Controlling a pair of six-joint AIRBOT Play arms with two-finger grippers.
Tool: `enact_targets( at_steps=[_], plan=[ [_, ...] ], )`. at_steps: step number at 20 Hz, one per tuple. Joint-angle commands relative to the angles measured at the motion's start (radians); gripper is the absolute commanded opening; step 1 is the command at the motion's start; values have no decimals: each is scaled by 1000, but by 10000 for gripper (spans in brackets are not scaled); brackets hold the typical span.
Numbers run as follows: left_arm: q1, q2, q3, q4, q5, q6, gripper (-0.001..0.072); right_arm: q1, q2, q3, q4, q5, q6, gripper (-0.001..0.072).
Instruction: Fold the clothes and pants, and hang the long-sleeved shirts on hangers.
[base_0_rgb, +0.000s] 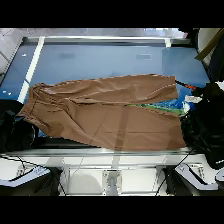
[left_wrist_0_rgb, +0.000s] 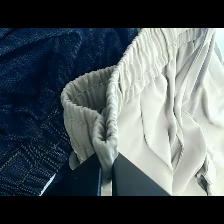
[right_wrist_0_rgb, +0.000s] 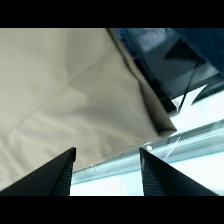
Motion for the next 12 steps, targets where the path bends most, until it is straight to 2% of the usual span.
enact_targets(
  at_steps=[1,4,12],
  plan=[
    [-1,0,0,0,-1,1,27,-8,-7,-101,-81,-104,-5,469],
    [0,0,0,1,1,2,26,-7,-7,-111,-180,-90,60,469],
    [0,0,0,1,1,11,27,-6,-7,-189,-79,-195,43,468]
  ],
)
